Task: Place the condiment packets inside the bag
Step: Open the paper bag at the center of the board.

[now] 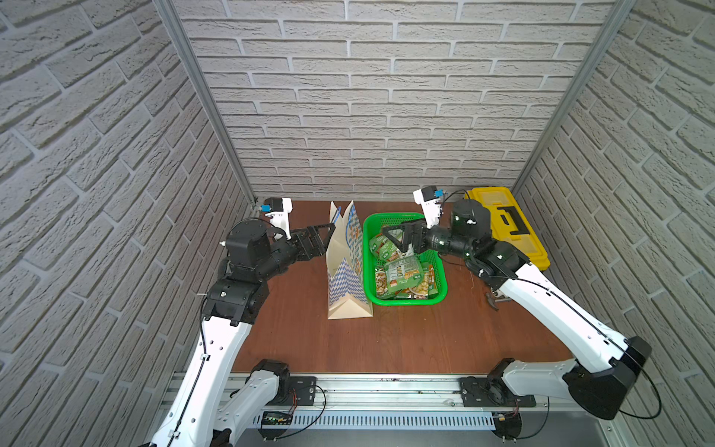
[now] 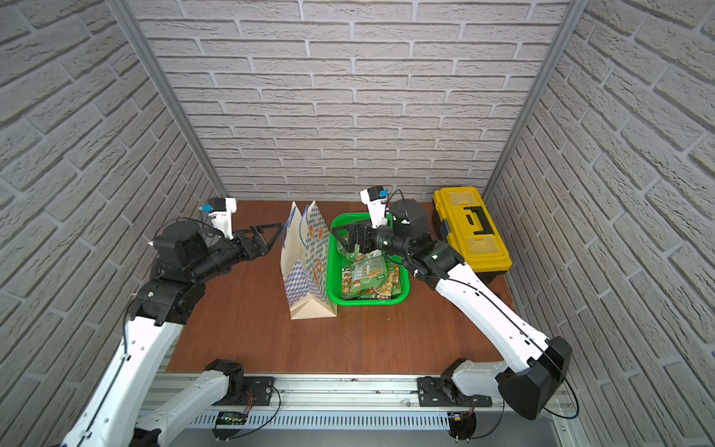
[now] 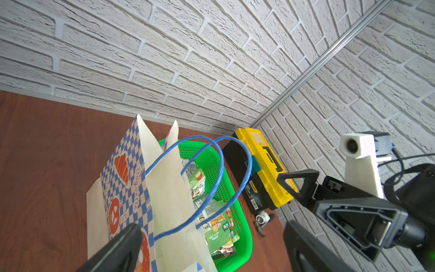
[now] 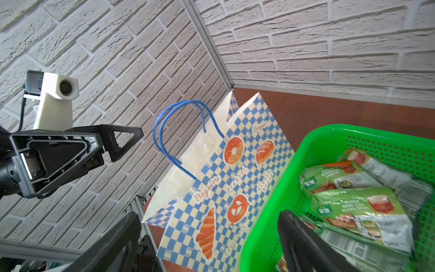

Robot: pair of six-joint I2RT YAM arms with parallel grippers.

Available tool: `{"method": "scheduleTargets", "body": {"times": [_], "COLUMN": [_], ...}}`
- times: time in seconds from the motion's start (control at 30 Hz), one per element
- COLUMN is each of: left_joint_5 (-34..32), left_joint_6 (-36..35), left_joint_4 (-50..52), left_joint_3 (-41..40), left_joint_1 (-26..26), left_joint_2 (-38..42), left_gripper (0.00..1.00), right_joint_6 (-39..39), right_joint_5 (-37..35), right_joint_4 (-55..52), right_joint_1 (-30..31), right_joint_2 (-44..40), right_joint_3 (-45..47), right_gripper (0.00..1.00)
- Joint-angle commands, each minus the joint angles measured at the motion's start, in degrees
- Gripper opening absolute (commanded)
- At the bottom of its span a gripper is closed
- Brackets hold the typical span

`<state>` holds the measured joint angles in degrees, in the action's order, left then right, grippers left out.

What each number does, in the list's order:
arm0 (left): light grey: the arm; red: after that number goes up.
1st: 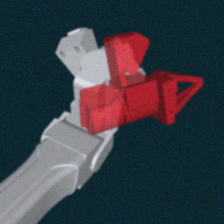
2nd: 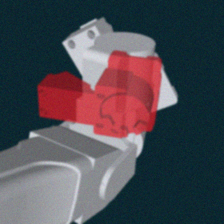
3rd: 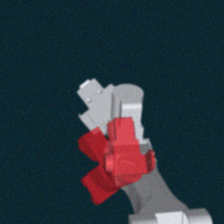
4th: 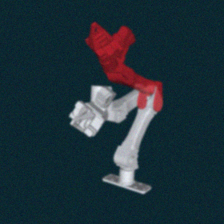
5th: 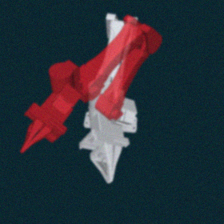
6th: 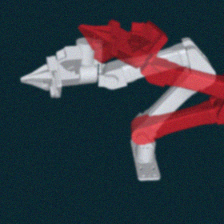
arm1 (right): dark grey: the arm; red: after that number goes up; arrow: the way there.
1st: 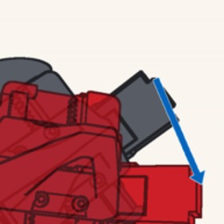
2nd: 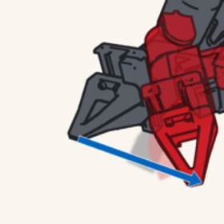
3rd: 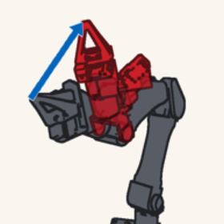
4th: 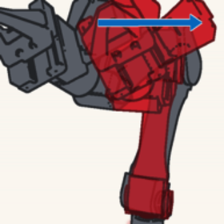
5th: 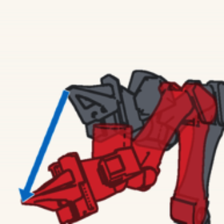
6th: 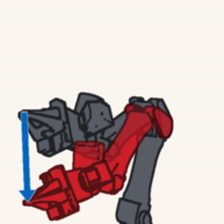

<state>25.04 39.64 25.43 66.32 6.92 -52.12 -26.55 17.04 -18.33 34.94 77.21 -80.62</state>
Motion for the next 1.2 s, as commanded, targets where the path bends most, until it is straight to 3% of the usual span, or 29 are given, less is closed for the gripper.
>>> {"method": "scheduleTargets", "body": {"times": [0.0, 0.47, 0.73, 0.9, 1.0, 1.17], "left_joint_5": [0.16, -19.1, -21.95, -25.24, -27.04, -27.77], "left_joint_6": [-2.91, -10.39, -9.62, -8.6, -8.35, -7.95], "left_joint_4": [5.28, 15.88, 14.27, 12.78, 12.37, 12.79], "left_joint_3": [2.89, 7.23, 8.26, 8.12, 8.16, 8.13], "left_joint_1": [-0.15, 4.51, 4.85, 4.85, 4.5, 2.82], "left_joint_2": [-3.13, -7.8, -11.82, -11.9, -11.86, -12.3], "left_gripper": [0.98, 0.93, 0.9, 0.87, 0.81, 0.62], "right_joint_6": [2.14, 2.73, 2.82, 2.73, 3.14, 4.3], "right_joint_5": [-3.93, -11.87, -16.48, -18.94, -20.95, -24.54], "right_joint_4": [-3.16, -13.87, -20.65, -23.23, -23.37, -22.54], "right_joint_1": [3.47, 8.86, 8.83, 8.83, 8.83, 8.68], "right_joint_2": [3.86, 18.69, 27.57, 30.34, 29.31, 25.22], "right_joint_3": [-5.78, -26.16, -38.46, -42.47, -41.25, -36.54], "right_gripper": [0.92, 0.78, 0.68, 0.5, 0.31, 0.09]}}
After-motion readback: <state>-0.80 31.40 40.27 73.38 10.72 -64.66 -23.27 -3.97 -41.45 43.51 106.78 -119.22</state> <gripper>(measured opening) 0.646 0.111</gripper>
